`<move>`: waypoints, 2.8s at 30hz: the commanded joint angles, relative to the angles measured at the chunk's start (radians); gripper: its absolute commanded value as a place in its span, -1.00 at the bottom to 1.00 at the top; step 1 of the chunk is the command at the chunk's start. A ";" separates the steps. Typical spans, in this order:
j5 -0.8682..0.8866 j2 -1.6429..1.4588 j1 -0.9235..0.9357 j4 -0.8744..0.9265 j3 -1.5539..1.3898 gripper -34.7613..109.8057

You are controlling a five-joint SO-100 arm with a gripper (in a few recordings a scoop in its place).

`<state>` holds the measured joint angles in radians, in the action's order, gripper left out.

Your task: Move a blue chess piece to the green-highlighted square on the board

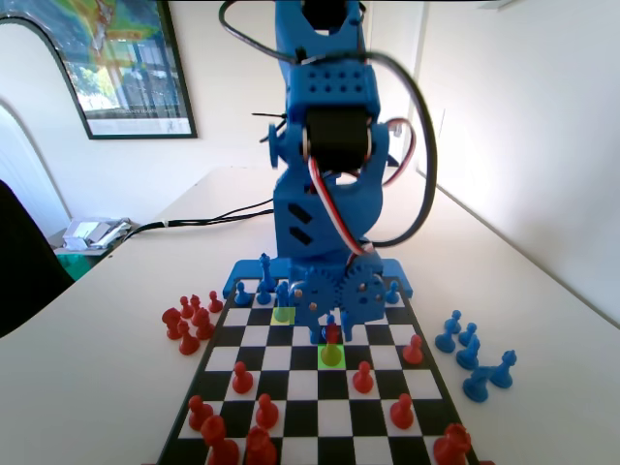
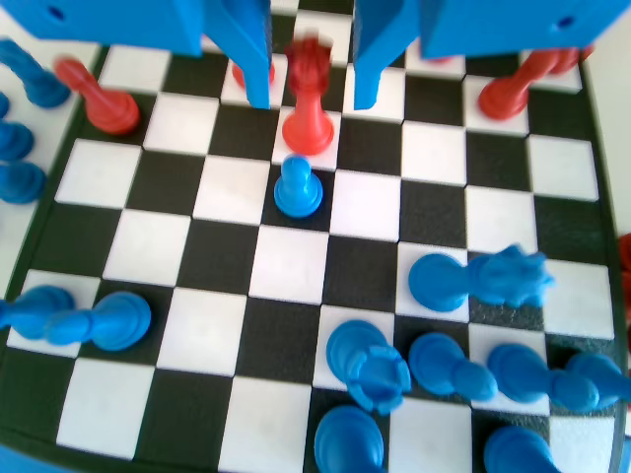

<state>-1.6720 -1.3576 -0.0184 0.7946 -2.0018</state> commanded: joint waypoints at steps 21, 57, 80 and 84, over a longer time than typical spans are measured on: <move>-0.021 -0.034 -0.008 -0.020 0.000 -0.51; -0.196 -0.176 0.624 0.434 0.319 -0.51; -0.244 0.110 0.922 0.291 0.400 -0.51; -0.247 0.144 0.911 0.164 0.327 -0.51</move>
<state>-1.9067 -1.1919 0.8836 1.0216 -1.6490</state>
